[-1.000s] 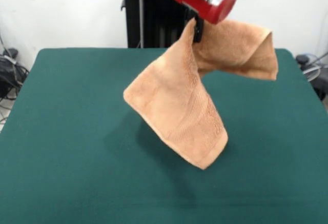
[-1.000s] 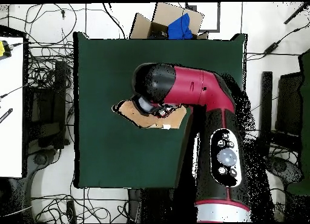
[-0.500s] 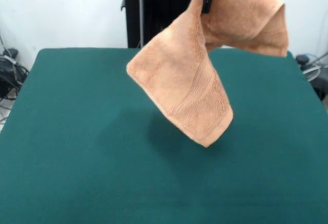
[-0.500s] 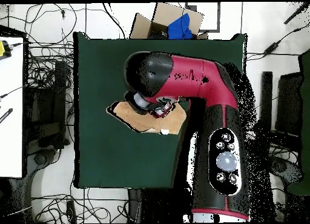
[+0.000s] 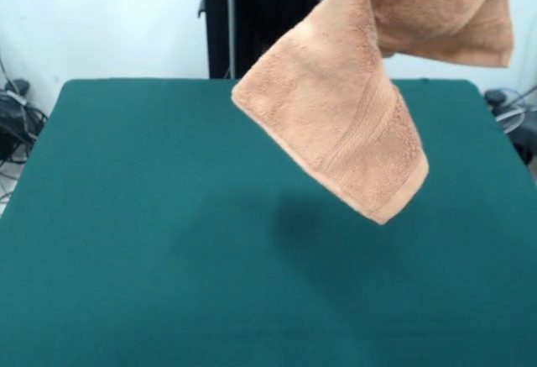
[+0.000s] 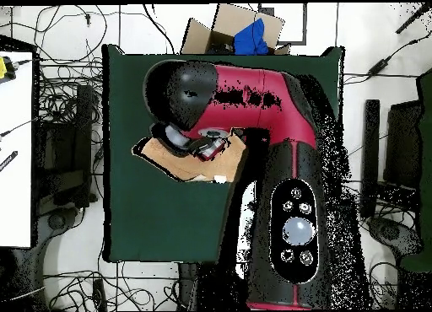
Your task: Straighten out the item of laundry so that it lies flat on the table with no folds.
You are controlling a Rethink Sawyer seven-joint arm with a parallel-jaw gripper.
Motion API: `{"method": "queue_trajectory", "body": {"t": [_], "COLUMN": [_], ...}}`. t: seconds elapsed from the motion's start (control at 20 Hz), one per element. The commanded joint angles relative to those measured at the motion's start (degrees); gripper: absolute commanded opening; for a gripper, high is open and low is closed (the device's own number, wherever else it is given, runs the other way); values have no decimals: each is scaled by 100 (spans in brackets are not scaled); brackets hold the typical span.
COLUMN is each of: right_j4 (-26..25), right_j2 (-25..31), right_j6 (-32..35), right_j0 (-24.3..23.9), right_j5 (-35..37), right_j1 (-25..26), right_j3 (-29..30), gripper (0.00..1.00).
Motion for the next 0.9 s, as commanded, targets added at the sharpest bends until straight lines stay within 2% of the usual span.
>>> {"method": "queue_trajectory", "body": {"t": [0.05,0.5,0.9], "right_j4": [109,187,13], "right_j2": [375,454,536], "right_j6": [-117,-295,-775], "right_j0": [40,-86,-410], "right_j5": [-170,-397,-115], "right_j1": [1,58,191], "right_j3": [229,278,-72], "gripper": [0,0,0]}}
